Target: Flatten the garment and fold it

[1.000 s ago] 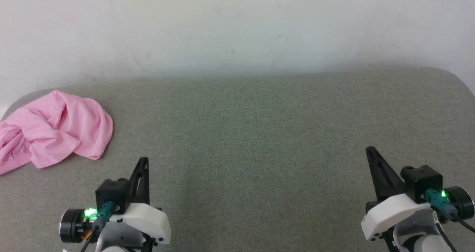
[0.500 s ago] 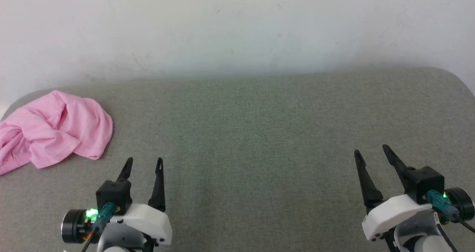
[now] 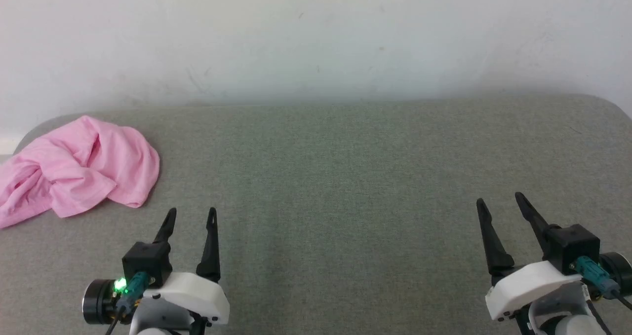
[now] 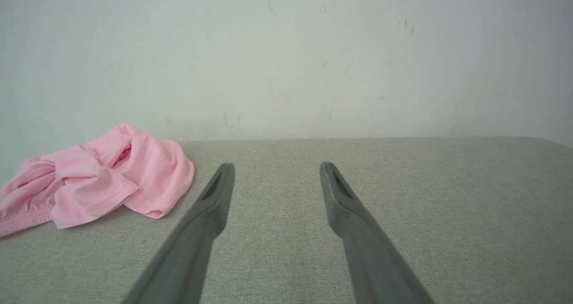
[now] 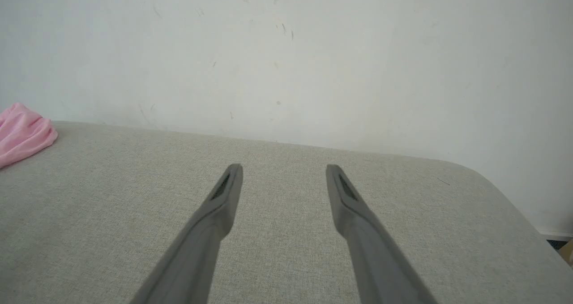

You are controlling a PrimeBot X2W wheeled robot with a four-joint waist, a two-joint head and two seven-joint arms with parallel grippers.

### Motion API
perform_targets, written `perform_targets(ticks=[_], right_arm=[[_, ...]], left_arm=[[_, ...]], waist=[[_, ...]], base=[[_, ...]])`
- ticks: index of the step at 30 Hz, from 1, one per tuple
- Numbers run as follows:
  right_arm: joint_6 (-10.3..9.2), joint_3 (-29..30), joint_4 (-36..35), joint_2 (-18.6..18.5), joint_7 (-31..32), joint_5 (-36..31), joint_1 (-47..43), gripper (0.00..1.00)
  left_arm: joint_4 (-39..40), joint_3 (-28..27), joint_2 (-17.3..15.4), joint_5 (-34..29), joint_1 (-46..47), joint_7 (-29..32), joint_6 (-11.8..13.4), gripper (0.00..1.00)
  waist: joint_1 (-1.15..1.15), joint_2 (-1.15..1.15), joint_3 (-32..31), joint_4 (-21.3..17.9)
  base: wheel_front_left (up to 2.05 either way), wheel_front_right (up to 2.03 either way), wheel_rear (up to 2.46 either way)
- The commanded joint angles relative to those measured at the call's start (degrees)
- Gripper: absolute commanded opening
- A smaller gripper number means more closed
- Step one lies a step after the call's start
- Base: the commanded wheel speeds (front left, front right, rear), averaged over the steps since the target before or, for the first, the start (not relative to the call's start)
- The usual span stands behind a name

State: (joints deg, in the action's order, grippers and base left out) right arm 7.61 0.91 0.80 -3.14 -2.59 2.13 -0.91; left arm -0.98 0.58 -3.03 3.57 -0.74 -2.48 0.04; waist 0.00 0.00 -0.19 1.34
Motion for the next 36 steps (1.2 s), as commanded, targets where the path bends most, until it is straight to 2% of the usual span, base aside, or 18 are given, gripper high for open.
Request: perform_targets(ticks=[1, 15, 36], right_arm=[[-0.02, 0.2, 0.1, 0.1, -0.5, 0.4, -0.5, 1.0], [-0.04, 0.6, -0.4, 0.1, -2.1, 0.1, -0.9, 1.0], [-0.06, 0.8, -2.5, 0.1, -3.5, -0.4, -1.5, 1.0]], left_arm=[[-0.2, 0.0, 0.0, 0.5, 0.5, -0.6, -0.1, 1.0], [-0.4, -1.5, 0.0, 2.3, 0.6, -2.2, 0.1, 1.0], [-0.9, -3.9, 0.1, 5.6, 0.0, -4.7, 0.4, 1.0]], waist=[[0.0, 0.0, 0.0, 0.4], [0.0, 0.0, 0.1, 5.6], [0.0, 0.0, 0.3, 17.3]], base=[[0.0, 0.0, 0.0], [0.0, 0.0, 0.0], [-0.01, -0.01, -0.01]])
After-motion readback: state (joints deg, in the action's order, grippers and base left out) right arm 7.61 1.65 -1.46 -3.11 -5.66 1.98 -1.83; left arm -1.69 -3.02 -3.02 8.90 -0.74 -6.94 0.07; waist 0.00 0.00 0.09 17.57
